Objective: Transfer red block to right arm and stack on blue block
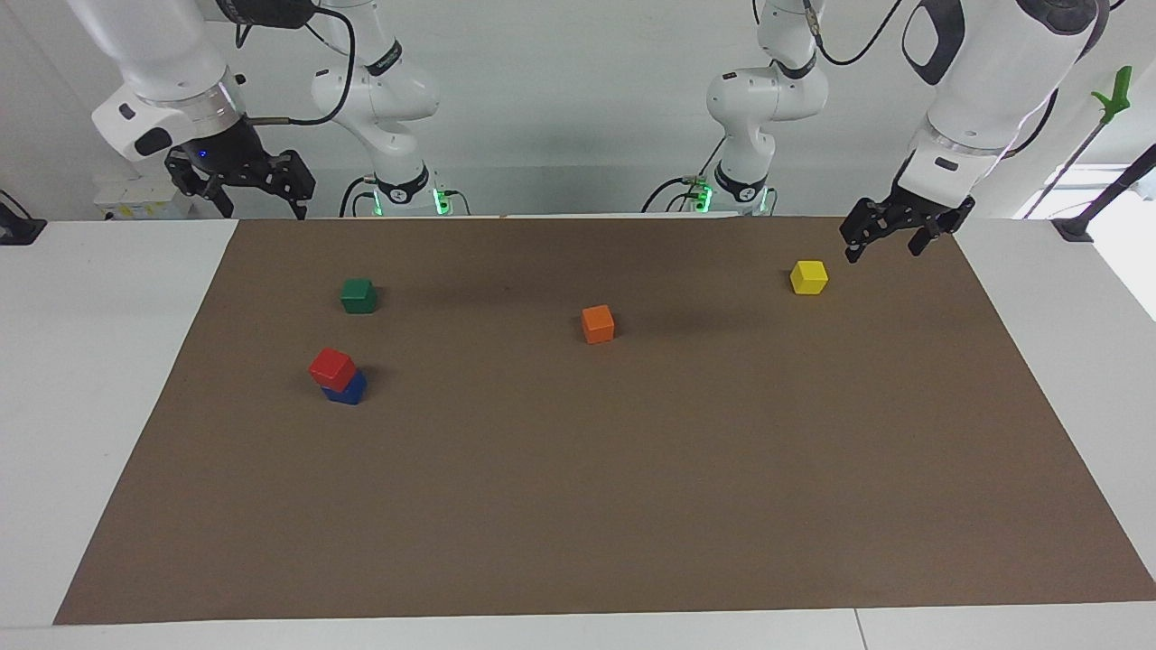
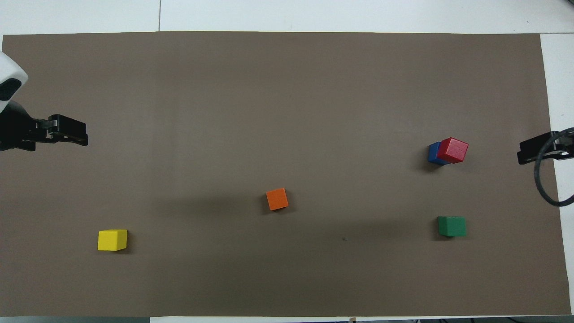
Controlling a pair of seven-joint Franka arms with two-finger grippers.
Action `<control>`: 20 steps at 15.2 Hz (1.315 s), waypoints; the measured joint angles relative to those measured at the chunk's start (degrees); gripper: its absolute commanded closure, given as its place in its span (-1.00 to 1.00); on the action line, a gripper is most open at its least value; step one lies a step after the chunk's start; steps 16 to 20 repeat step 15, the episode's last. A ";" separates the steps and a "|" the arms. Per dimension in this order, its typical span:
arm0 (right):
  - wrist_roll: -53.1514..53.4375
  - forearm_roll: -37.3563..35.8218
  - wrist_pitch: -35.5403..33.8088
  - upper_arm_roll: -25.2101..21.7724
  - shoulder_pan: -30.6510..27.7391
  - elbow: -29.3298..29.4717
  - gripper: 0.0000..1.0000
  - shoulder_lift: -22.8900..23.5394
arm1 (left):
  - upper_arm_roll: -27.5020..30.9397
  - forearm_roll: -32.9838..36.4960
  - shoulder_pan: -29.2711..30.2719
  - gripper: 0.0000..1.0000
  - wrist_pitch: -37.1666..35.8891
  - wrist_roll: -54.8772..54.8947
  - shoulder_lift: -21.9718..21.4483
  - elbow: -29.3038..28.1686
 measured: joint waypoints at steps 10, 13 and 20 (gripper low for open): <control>1.18 5.53 7.91 -2.01 0.00 -4.48 -1.00 -1.47 | 0.00 0.00 0.00 -1.00 0.00 0.00 0.00 0.00; 1.18 5.57 7.91 -2.01 0.01 -4.60 -1.00 -1.72 | 0.00 0.00 0.00 -1.00 0.00 0.00 0.00 0.00; 1.18 5.57 7.91 -2.01 0.01 -4.63 -1.00 -1.73 | 0.00 0.00 0.00 -1.00 0.00 0.00 0.00 0.00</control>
